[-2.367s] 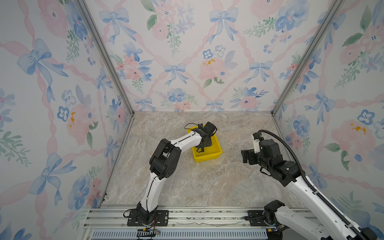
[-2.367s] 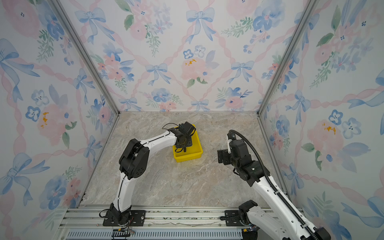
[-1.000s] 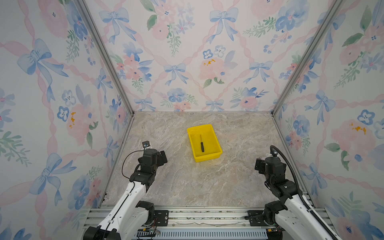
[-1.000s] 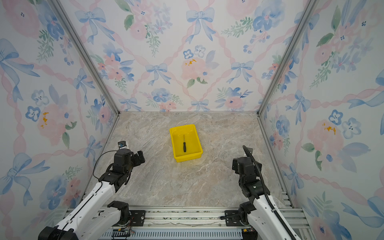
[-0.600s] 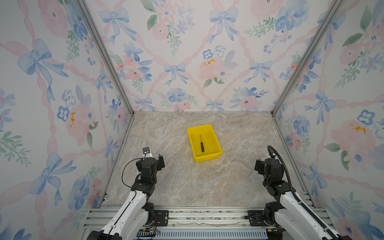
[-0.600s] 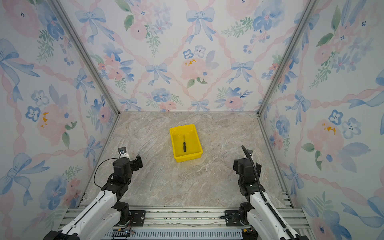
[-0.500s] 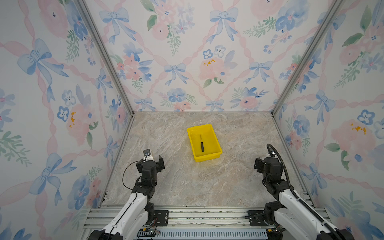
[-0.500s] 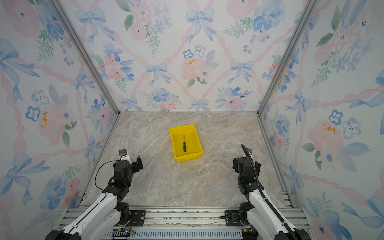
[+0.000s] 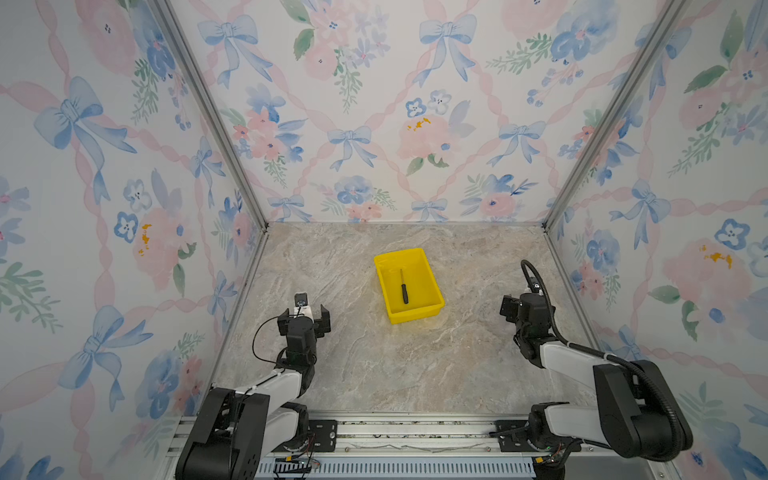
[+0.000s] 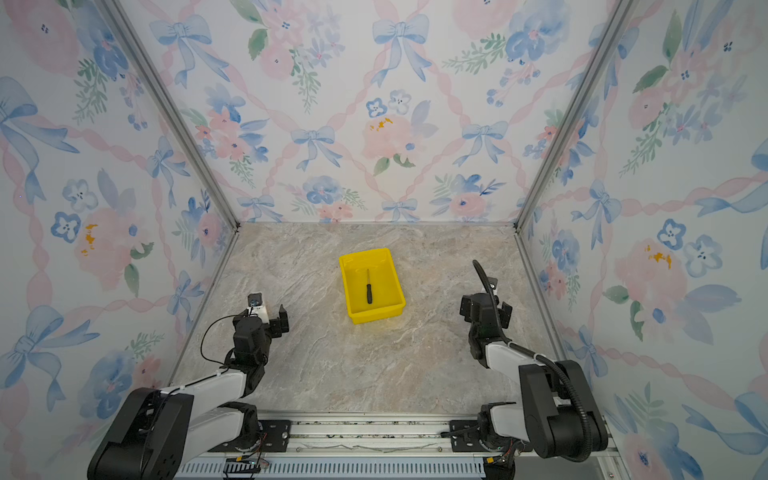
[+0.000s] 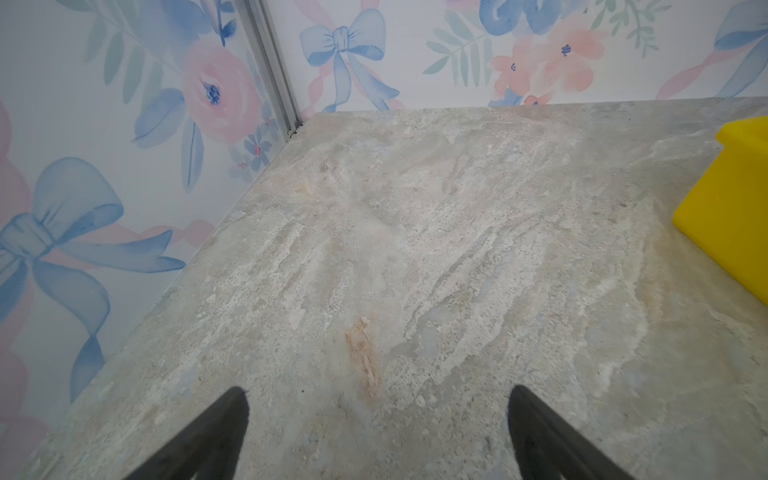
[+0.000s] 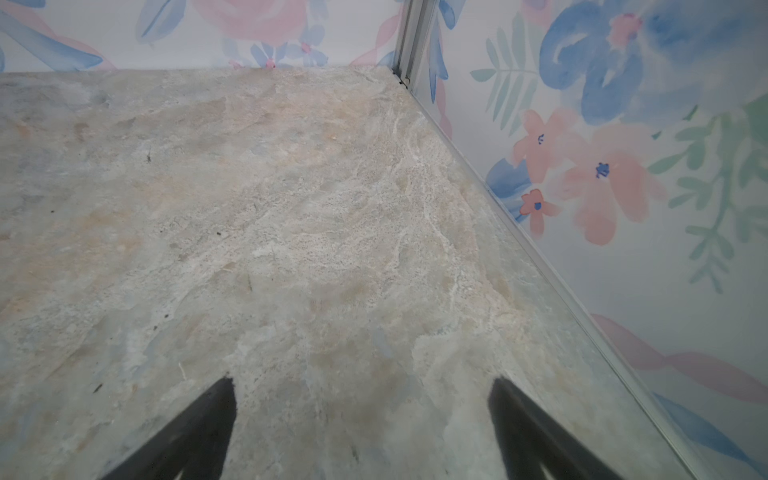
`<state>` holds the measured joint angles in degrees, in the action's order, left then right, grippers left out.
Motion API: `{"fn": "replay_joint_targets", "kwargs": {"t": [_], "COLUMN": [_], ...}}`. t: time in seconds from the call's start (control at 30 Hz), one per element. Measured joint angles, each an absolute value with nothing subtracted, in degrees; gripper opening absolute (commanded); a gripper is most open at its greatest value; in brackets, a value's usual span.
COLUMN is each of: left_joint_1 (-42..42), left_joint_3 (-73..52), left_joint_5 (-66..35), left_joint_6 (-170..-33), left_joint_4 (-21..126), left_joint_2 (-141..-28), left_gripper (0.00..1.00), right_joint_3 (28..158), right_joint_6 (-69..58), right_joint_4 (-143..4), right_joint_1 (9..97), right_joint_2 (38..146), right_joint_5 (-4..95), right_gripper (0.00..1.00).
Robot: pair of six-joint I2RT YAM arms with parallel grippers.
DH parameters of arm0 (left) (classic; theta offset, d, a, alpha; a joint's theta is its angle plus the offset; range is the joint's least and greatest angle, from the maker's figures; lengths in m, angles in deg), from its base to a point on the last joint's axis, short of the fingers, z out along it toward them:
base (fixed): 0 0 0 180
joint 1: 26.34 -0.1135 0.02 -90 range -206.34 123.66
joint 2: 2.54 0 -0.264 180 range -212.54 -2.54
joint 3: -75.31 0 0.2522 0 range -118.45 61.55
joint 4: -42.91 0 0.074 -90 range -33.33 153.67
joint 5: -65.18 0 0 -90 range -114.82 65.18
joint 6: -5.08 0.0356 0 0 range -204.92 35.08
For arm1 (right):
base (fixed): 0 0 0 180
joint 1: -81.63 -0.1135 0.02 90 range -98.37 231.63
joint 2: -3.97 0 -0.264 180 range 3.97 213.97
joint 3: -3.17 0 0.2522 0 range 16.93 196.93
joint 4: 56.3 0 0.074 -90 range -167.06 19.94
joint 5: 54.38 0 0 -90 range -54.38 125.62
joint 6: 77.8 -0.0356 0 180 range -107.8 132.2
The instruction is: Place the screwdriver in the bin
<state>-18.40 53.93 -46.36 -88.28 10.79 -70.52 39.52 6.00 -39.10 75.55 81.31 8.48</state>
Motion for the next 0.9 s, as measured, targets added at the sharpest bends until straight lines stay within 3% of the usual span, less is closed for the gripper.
{"fn": "replay_joint_targets", "kwargs": {"t": [0.27,0.53,0.9], "left_joint_1": [-19.0,-20.3,-22.3], "left_joint_3": [48.9,47.8,47.8], "left_joint_5": [-43.5,-41.2,-40.0], "left_joint_6": [-87.2,-86.4,-86.7], "left_joint_4": [0.6,-5.7,-10.2], "left_joint_2": [-81.4,-89.0,-91.4], "left_gripper": [0.98,0.98,0.98], "right_joint_3": [42.8,42.8,40.5], "right_joint_6": [8.2,8.8,10.4], "right_joint_4": [-31.4,-29.7,-23.3], "right_joint_1": [76.4,76.6,77.0], "right_joint_2": [89.3,89.6,91.5], "right_joint_5": [12.6,14.9,20.3], "right_gripper": [0.97,0.97,0.97]}}
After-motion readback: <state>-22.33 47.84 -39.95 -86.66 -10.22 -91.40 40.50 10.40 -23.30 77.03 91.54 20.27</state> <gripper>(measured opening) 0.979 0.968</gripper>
